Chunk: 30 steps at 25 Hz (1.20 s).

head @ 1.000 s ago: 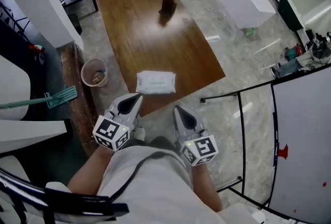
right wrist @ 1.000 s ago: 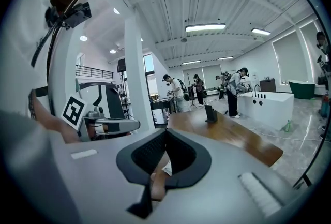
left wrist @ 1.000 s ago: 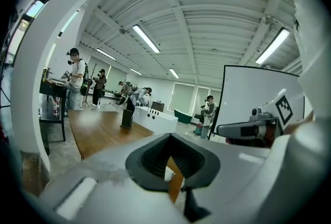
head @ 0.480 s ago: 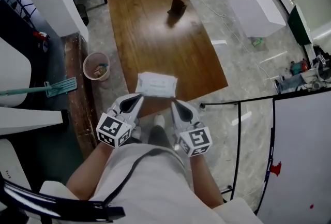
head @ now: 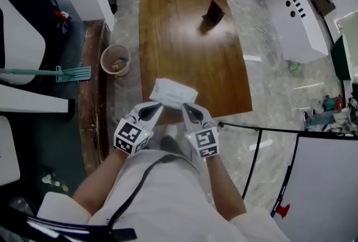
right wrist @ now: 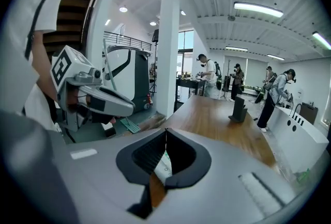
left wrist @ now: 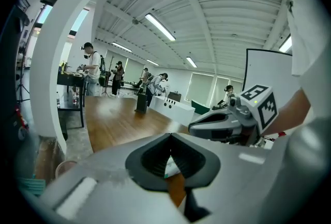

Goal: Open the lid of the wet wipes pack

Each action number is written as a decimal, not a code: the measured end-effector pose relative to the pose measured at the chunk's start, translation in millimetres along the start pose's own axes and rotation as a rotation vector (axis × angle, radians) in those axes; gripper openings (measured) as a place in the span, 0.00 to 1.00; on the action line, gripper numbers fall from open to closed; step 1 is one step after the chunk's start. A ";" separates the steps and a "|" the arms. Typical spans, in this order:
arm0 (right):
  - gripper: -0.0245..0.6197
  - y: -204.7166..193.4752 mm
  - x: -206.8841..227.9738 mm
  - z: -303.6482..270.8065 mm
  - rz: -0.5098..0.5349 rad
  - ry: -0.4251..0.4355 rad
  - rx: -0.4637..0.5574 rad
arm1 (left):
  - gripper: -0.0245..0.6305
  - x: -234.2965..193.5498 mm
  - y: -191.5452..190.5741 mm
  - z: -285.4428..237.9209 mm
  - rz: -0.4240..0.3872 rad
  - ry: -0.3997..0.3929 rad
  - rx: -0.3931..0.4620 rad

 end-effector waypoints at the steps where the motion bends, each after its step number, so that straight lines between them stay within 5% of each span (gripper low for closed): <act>1: 0.05 -0.7 3.0 -5.1 0.012 0.014 -0.011 | 0.05 -0.6 -4.8 -2.1 0.005 0.015 -0.014; 14: 0.12 -29.5 21.1 -60.6 0.164 0.144 -0.210 | 0.05 -12.1 -50.7 -32.4 -0.007 0.111 -0.159; 30: 0.39 -67.6 30.5 -99.8 0.362 0.222 -0.423 | 0.05 -14.8 -85.0 -65.2 0.013 0.152 -0.250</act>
Point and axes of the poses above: the fingertips, and each gripper's own axes: z backward along the fingers, x to its right, y out of its top, the point moved 5 cm from there along z, backward along the fingers, and after that the axes turned 12 degrees about -z, right-handed, at the moved point
